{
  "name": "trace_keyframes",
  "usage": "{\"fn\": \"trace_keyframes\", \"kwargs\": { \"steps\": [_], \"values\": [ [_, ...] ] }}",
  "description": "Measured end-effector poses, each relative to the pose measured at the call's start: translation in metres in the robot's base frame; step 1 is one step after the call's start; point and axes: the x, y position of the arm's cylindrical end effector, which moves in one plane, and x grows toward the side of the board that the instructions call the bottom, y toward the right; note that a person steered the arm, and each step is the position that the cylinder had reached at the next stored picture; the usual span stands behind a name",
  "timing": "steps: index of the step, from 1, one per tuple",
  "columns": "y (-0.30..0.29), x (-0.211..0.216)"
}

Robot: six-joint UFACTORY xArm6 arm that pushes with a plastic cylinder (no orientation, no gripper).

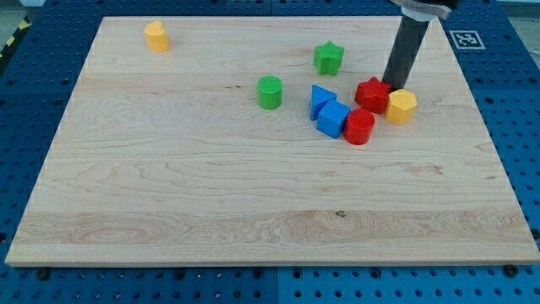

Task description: Push the green star a bit left

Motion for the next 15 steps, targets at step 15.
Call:
{"fn": "trace_keyframes", "kwargs": {
  "steps": [15],
  "values": [
    [-0.103,-0.033]
  ]
}}
